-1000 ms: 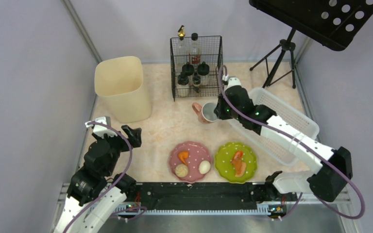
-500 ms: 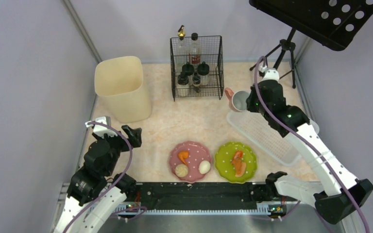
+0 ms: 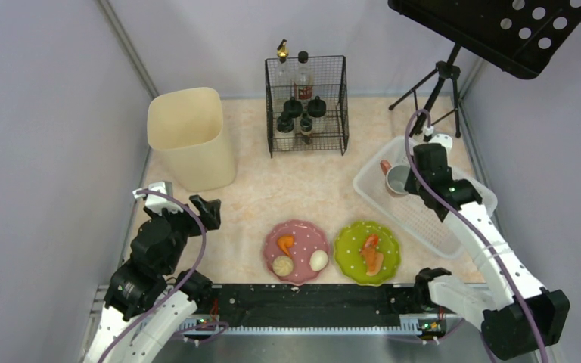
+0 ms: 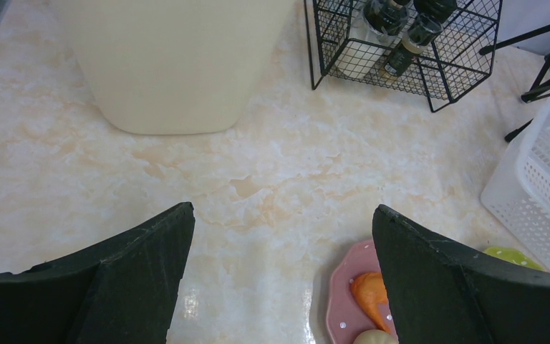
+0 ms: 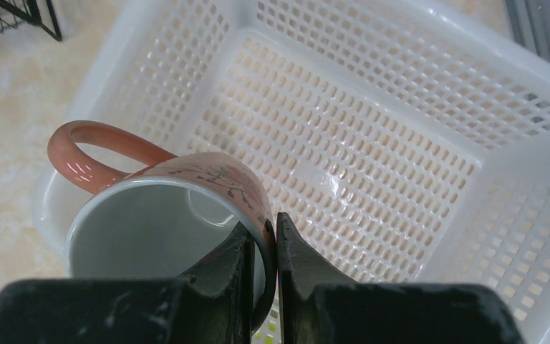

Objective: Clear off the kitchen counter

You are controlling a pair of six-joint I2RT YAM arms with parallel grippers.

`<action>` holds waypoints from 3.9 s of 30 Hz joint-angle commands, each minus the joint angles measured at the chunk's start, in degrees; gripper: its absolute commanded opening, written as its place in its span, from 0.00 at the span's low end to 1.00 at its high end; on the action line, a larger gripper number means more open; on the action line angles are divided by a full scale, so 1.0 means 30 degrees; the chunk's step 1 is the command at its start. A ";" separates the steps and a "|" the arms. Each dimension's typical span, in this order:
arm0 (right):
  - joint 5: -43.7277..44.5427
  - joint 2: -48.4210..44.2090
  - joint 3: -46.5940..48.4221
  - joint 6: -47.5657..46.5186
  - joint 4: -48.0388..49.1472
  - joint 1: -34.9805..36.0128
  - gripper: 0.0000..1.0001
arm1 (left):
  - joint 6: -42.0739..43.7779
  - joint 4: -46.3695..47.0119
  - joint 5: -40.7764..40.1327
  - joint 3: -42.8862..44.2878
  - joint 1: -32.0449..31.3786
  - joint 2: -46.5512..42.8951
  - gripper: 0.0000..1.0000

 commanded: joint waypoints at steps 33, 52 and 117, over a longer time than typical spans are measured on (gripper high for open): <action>-1.0305 0.5983 -0.0630 -0.2711 0.6361 0.3502 0.00 | 0.0215 0.0912 -0.0025 -0.0066 0.0039 -0.0170 0.99; -1.0868 0.7015 0.0311 -0.3892 0.6674 0.6106 0.00 | 0.0193 0.0926 -0.0044 -0.0053 0.0035 -0.0108 0.99; -0.5326 0.3722 0.0150 0.0760 0.4499 -0.3427 0.68 | 0.0281 0.0959 0.0248 -0.0061 0.0035 0.0554 0.99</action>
